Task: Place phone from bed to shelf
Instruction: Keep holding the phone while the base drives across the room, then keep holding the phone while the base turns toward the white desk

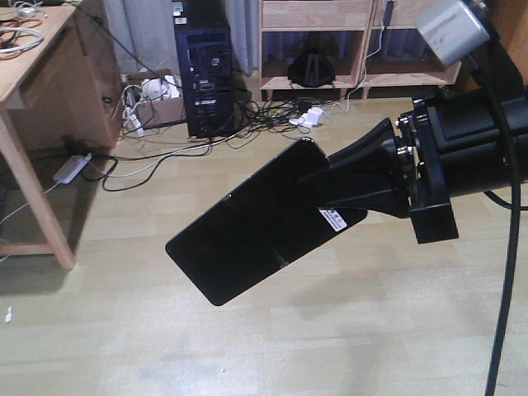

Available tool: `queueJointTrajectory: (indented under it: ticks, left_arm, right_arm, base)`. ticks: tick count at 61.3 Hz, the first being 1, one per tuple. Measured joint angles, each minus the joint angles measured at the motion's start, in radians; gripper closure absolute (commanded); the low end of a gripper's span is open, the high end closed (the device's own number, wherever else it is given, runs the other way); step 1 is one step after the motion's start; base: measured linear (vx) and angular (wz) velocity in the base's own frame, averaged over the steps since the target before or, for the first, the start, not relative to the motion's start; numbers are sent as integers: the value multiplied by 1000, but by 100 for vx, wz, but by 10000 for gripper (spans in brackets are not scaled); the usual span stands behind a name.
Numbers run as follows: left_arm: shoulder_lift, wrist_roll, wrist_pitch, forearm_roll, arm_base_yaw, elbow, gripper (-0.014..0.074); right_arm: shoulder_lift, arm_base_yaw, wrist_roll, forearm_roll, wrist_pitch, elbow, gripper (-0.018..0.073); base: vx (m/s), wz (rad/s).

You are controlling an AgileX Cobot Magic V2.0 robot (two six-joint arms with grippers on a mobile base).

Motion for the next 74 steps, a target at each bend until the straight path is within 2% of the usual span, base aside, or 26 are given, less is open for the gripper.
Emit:
queueJointTrajectory:
  ticks: [25,74]
  left_arm:
    - [0,0,0,0,0,0,596]
    - [0,0,0,0,0,0,596]
  right_arm:
    - [0,0,0,0,0,0,560]
    - [0,0,0,0,0,0,560]
  base:
    - [26,-33]
    - [20,-54]
